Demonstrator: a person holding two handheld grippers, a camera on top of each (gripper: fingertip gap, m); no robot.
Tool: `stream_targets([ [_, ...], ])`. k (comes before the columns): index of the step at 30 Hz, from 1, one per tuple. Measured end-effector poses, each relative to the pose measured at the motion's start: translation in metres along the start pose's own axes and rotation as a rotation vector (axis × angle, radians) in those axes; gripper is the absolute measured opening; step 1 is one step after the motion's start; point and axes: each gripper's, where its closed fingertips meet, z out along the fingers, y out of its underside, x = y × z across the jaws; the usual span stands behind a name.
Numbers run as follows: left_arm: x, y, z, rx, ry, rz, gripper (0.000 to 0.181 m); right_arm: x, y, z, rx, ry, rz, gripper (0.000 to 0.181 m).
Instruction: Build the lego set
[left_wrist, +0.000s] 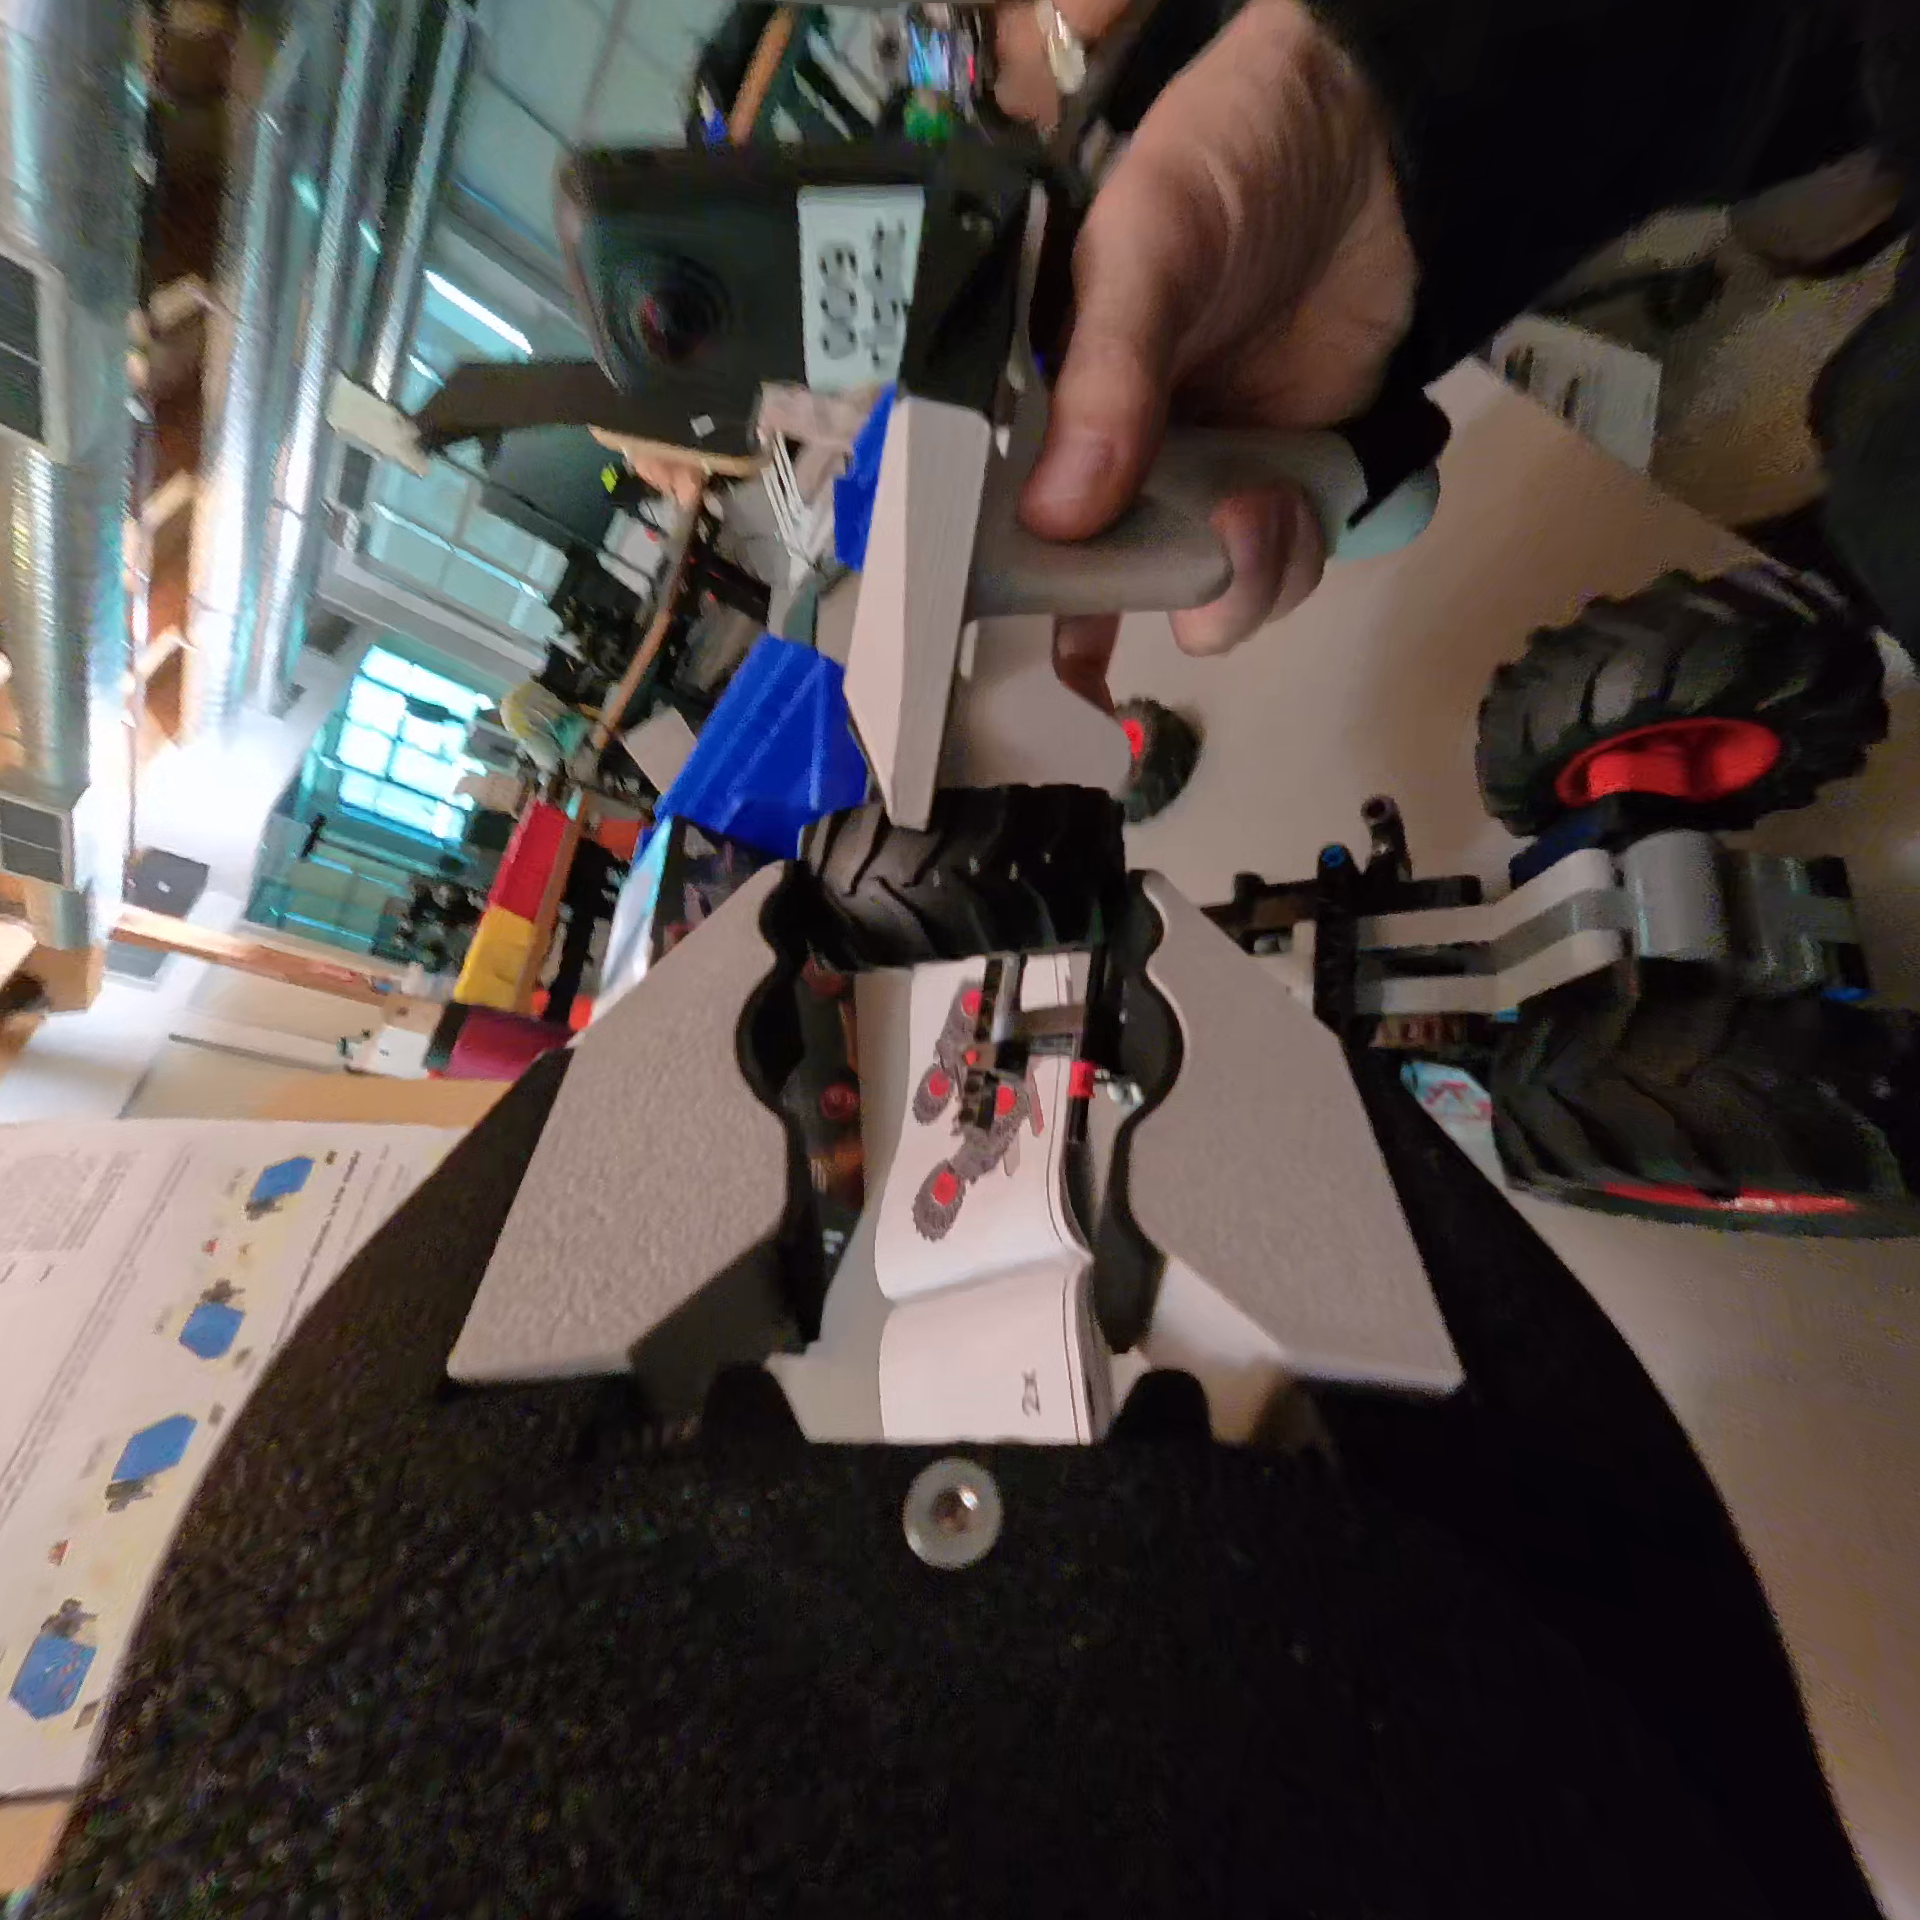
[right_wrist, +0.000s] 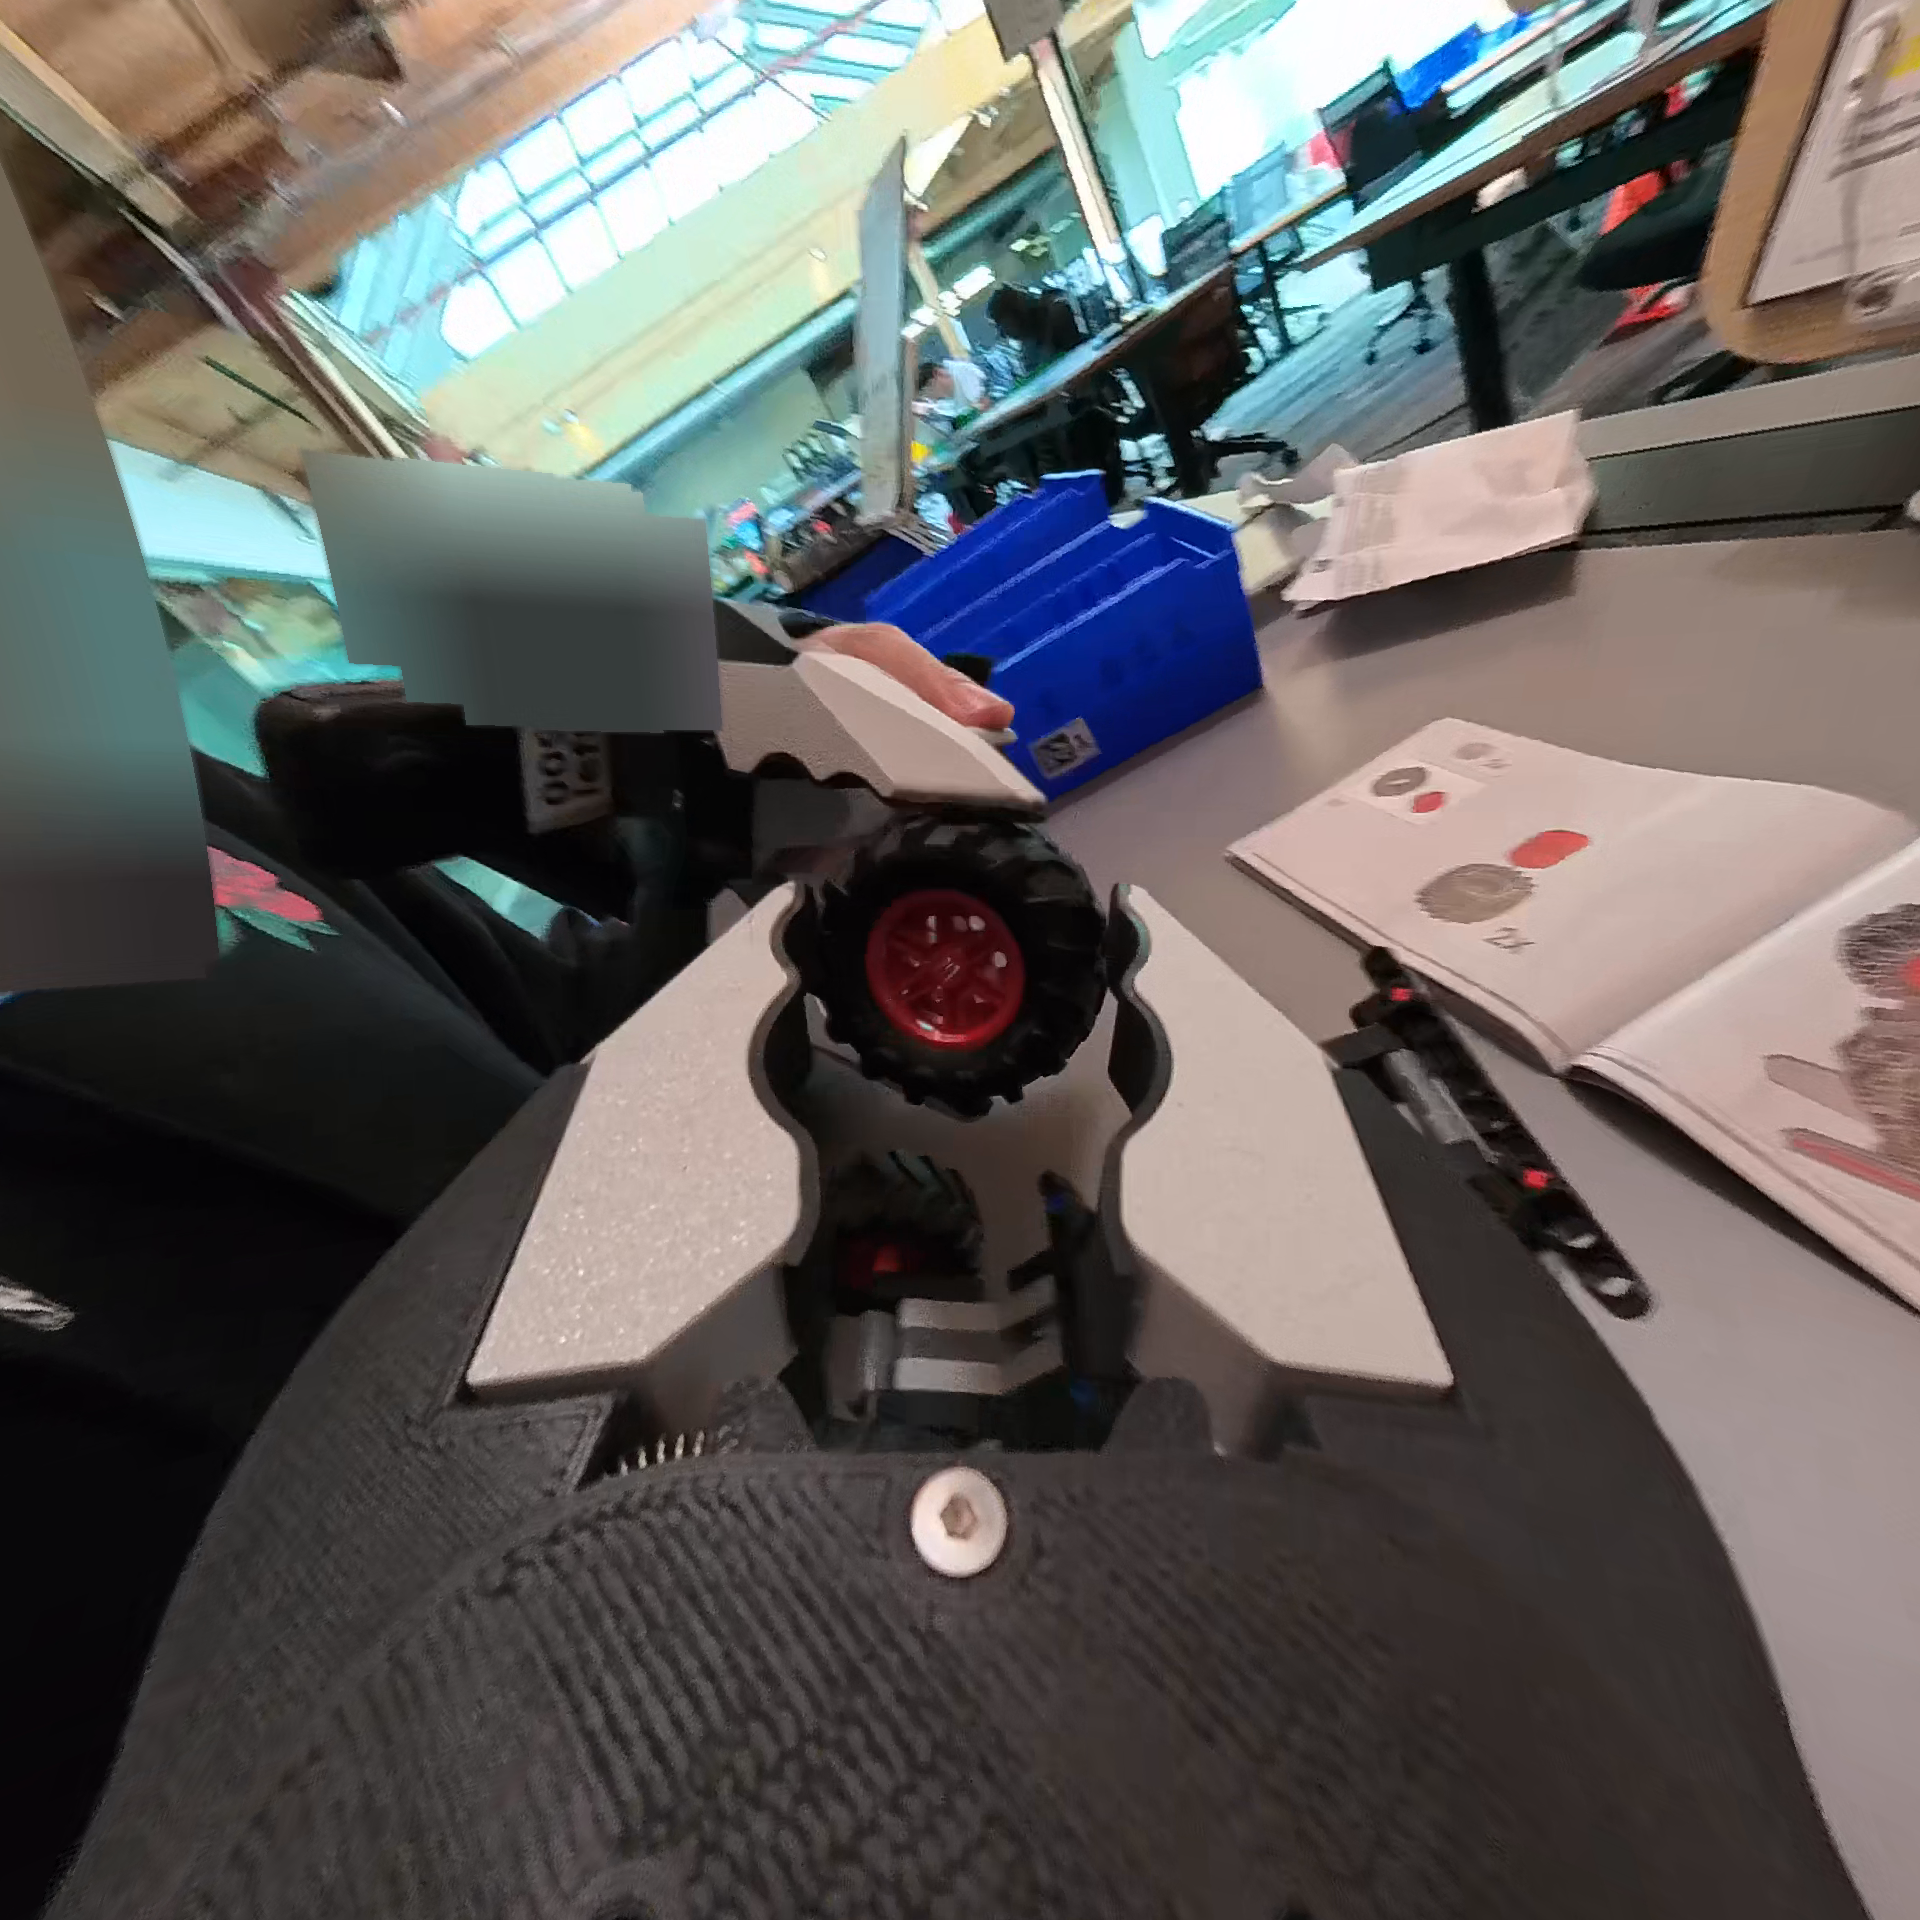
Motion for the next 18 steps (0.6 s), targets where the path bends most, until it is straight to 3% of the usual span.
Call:
stream_targets([
  [3, 0.005, 0.013, 0.006, -0.122, 0.061, 0.033, 0.058, 0.007, 0.011, 0.000, -0.090, 0.073, -0.088, 0.066],
  [4, 0.005, 0.013, 0.008, -0.134, 0.072, 0.046, 0.058, 0.013, 0.011, 0.000, -0.092, 0.112, -0.106, 0.057],
  [6, 0.004, 0.013, 0.010, -0.151, 0.085, 0.071, 0.058, 0.014, 0.009, -0.002, -0.080, 0.100, -0.097, 0.056],
  [12, -0.004, -0.009, 0.009, 0.038, 0.056, -0.037, 0.057, 0.004, -0.004, -0.011, 0.033, -0.045, 0.061, 0.056],
  [15, 0.001, -0.007, 0.010, 0.067, 0.085, -0.092, 0.056, 0.006, 0.003, -0.013, -0.019, -0.034, 0.059, 0.056],
  [18, -0.003, 0.010, 0.008, -0.005, 0.051, -0.082, 0.056, 0.025, 0.002, -0.055, -0.140, 0.148, -0.135, 0.055],
])
